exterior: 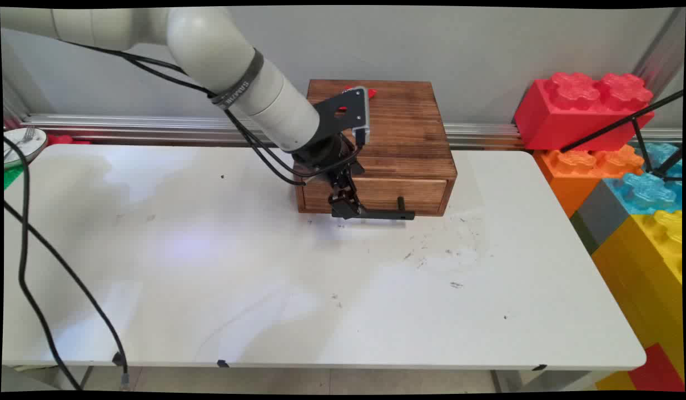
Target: Open the drawer
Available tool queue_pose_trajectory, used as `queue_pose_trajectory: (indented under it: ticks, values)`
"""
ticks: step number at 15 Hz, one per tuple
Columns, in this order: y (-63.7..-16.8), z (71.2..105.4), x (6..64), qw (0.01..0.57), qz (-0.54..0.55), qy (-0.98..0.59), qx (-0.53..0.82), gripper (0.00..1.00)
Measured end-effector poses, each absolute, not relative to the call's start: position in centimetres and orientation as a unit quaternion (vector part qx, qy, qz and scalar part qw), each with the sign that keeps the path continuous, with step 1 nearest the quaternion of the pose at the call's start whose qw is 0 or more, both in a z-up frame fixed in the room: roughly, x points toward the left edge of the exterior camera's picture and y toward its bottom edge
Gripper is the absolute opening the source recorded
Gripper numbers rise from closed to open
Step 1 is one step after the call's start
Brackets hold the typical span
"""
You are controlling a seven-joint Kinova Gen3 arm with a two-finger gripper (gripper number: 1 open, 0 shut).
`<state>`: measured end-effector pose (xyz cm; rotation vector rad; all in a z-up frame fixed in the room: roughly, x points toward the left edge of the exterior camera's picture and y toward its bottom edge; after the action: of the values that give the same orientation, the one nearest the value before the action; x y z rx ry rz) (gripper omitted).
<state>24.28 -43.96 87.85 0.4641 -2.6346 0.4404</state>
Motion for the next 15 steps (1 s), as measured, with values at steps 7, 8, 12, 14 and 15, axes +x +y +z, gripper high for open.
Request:
queue_pose_trajectory:
  ticks: [7, 8, 12, 14, 15]
  values:
    - [-44.7, 86.7, 23.0, 0.202, 0.127, -0.956, 0.169, 1.0]
    - [-44.9, 86.5, 22.8, 0.201, 0.125, -0.957, 0.168, 1.0]
    - [-45.5, 85.6, 21.8, 0.194, 0.12, -0.959, 0.166, 1.0]
    - [-45.8, 85.2, 21.5, 0.19, 0.119, -0.96, 0.166, 1.0]
    - [-45.9, 84.9, 21.4, 0.188, 0.118, -0.961, 0.165, 1.0]
